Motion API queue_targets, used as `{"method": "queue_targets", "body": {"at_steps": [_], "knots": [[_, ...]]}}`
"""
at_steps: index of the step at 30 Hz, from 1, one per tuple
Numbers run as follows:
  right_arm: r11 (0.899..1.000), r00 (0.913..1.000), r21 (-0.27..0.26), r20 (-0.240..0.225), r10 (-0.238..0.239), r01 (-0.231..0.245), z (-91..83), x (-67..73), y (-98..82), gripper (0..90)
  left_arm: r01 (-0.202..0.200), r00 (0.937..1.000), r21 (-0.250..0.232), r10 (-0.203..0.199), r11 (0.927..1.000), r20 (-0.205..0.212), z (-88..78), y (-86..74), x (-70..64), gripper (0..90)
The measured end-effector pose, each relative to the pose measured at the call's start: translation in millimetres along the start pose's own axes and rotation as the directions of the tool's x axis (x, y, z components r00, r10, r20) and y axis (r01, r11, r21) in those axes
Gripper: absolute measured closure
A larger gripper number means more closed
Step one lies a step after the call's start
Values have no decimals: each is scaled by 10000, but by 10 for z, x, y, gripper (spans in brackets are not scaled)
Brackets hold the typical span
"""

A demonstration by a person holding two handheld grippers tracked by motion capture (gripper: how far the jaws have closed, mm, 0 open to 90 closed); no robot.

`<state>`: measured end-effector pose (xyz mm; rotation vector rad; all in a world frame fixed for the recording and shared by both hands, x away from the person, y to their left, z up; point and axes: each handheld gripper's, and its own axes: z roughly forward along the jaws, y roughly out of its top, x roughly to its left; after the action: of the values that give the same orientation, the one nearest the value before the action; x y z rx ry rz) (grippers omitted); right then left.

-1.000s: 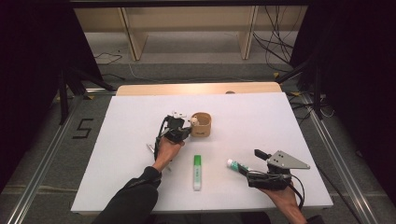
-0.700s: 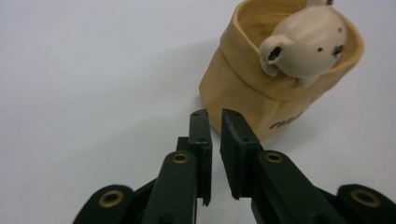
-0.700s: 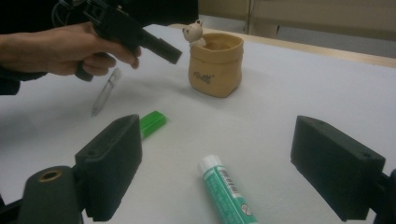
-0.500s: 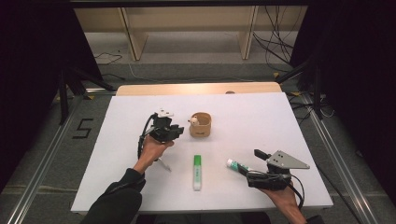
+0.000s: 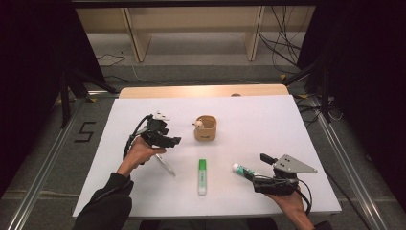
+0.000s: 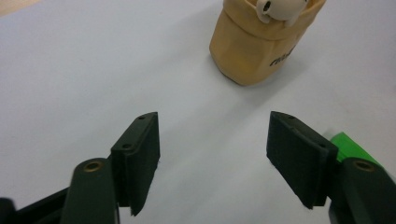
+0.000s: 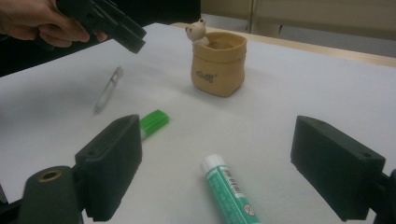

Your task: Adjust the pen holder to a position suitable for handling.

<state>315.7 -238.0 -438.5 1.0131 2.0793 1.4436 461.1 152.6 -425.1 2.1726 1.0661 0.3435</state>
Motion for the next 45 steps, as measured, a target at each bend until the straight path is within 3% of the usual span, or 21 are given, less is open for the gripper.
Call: {"method": "queue_targets", "body": {"at_steps": [11,22,29,36,45], "knots": [[10000,10000,34,-37,-10,10,1,-1,0,174,-445,9990,493,447,9978,-28,-47,-65,28,248],[10000,10000,57,-55,-8,8,7,-6,-2,174,-193,9998,523,191,9984,56,-86,-123,-19,226],[9999,10000,105,-52,26,-25,3,-22,-8,173,162,9998,82,-163,9998,101,-136,-206,-141,215],[9997,10000,225,-28,40,-39,5,-53,-18,174,840,9952,-568,-809,9948,549,-212,-304,-257,202],[9989,10000,470,-53,72,-70,17,-80,-25,173,1004,9920,-925,-925,9906,853,-258,-409,-407,184]]}}
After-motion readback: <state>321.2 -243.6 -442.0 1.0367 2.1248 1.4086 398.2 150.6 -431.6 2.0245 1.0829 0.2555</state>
